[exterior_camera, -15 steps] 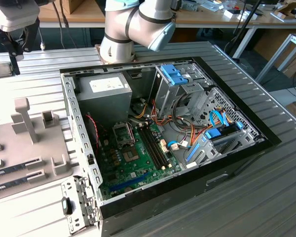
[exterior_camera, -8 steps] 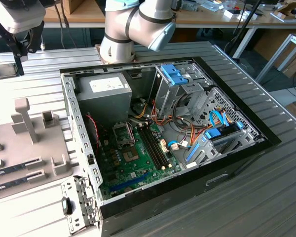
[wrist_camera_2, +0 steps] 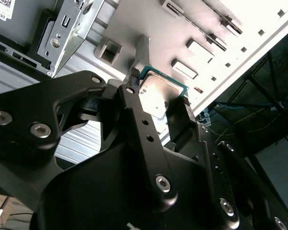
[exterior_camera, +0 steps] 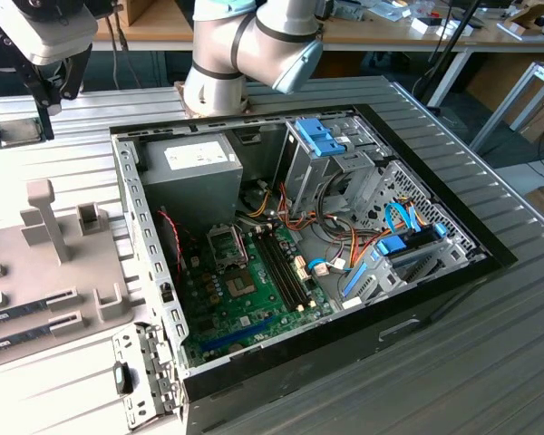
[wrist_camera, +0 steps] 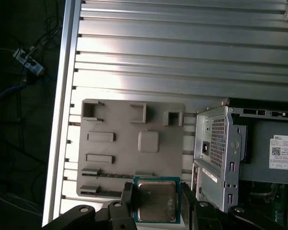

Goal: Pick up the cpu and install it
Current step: 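Pick up the cpu and move it towards the insertion slot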

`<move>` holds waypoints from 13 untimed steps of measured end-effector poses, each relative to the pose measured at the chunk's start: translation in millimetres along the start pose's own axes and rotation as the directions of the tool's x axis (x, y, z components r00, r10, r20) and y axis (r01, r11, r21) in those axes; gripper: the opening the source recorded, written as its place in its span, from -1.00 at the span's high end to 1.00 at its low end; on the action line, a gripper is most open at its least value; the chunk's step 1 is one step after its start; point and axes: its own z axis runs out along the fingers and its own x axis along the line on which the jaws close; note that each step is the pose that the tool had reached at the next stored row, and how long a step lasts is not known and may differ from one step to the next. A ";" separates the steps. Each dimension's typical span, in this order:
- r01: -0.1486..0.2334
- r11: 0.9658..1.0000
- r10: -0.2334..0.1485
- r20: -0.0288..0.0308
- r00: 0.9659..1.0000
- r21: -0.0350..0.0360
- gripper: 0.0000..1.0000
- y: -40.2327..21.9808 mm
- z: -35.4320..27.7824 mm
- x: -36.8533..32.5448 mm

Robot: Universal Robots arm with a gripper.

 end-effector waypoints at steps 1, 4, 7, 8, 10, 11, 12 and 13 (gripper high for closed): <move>0.000 1.000 0.000 0.000 1.000 0.000 0.05 -0.1 0.2 -0.8; 0.000 1.000 0.000 0.000 1.000 0.000 0.05 -0.6 1.0 -4.2; 0.000 1.000 0.000 0.000 1.000 0.000 0.05 -1.0 1.8 -7.2; 0.000 1.000 0.000 0.000 1.000 0.000 0.05 -1.2 2.0 -8.0; 0.000 1.000 0.000 0.000 1.000 0.000 0.05 -1.4 2.3 -9.7; 0.000 1.000 0.000 0.000 1.000 0.000 0.05 -1.6 2.5 -10.5; 0.000 1.000 0.000 0.000 1.000 0.000 0.05 -1.7 2.8 -11.6; 0.000 1.000 0.000 0.000 1.000 0.000 0.05 -1.9 3.0 -12.5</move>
